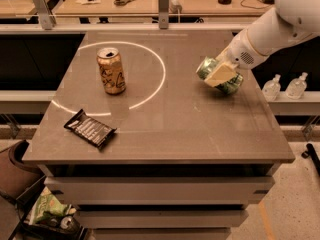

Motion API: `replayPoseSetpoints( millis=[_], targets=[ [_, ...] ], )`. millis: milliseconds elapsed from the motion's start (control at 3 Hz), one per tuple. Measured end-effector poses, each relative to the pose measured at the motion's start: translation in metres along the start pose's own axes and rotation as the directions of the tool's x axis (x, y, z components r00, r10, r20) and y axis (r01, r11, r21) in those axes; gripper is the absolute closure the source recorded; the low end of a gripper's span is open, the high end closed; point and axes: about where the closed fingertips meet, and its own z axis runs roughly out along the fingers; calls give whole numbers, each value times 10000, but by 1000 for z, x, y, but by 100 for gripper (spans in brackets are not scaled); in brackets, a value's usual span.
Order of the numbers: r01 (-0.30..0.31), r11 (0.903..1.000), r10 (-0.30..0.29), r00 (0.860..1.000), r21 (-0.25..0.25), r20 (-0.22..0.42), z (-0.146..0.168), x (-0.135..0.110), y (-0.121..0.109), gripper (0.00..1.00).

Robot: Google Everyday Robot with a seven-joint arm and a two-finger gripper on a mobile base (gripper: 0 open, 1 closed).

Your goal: Knock green can over

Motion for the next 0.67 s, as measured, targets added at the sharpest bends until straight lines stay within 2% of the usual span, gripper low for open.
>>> replayPoseSetpoints(
  millis=[333,667],
  targets=[
    [165,9974,-169,9998,-708,-60,24,-3,12,100],
    [163,9974,-168,9998,-706,-66,25,-3,12,83]
  ],
)
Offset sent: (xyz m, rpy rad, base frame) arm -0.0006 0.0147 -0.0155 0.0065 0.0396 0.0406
